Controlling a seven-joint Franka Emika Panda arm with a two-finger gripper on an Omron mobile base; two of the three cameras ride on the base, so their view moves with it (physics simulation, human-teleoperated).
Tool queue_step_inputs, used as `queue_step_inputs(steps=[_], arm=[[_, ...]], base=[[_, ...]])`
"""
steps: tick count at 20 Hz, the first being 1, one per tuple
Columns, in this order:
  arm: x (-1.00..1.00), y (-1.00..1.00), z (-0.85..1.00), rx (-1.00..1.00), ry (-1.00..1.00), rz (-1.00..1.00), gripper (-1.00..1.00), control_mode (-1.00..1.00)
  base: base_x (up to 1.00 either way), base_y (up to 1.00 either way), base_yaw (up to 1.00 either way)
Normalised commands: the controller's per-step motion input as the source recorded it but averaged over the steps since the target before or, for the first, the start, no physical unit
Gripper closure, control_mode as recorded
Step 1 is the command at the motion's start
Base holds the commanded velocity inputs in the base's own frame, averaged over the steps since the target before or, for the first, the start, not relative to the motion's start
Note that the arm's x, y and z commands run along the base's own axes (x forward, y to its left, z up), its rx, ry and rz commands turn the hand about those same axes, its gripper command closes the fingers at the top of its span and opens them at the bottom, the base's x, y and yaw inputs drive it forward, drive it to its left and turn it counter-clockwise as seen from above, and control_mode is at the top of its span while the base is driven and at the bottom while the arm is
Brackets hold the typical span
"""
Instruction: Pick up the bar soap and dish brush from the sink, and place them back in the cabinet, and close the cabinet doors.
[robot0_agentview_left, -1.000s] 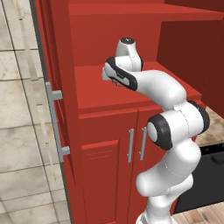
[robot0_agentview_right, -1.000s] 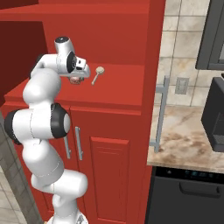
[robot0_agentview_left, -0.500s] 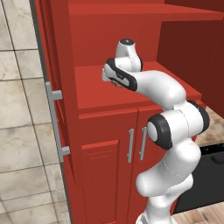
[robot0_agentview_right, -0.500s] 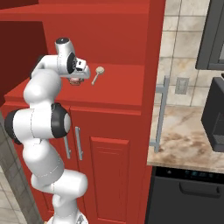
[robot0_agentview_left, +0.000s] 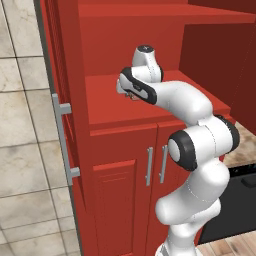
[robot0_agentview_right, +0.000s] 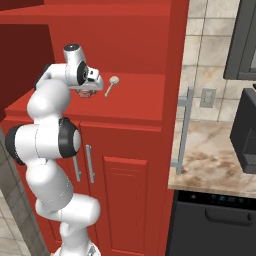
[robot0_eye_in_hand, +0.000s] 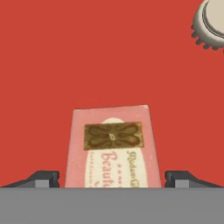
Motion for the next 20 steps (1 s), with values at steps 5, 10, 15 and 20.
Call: queue_step_inputs(steps=[5,10,15,20], arm=[[0.00,0.00,0.00,0.00,0.00,0.00,-1.00,-1.00],[0.00,0.00,0.00,0.00,0.00,0.00,-1.00,-1.00],[-0.02,0.00,-0.05,0.00,-0.01,0.00,-1.00,-1.00],[-0.13,0.00,-0.02,0.00,-0.12,0.00,-1.00,-1.00]], base=[[0.00,0.00,0.00],[0.00,0.00,0.00],[0.00,0.00,0.00],[0.00,0.00,0.00]])
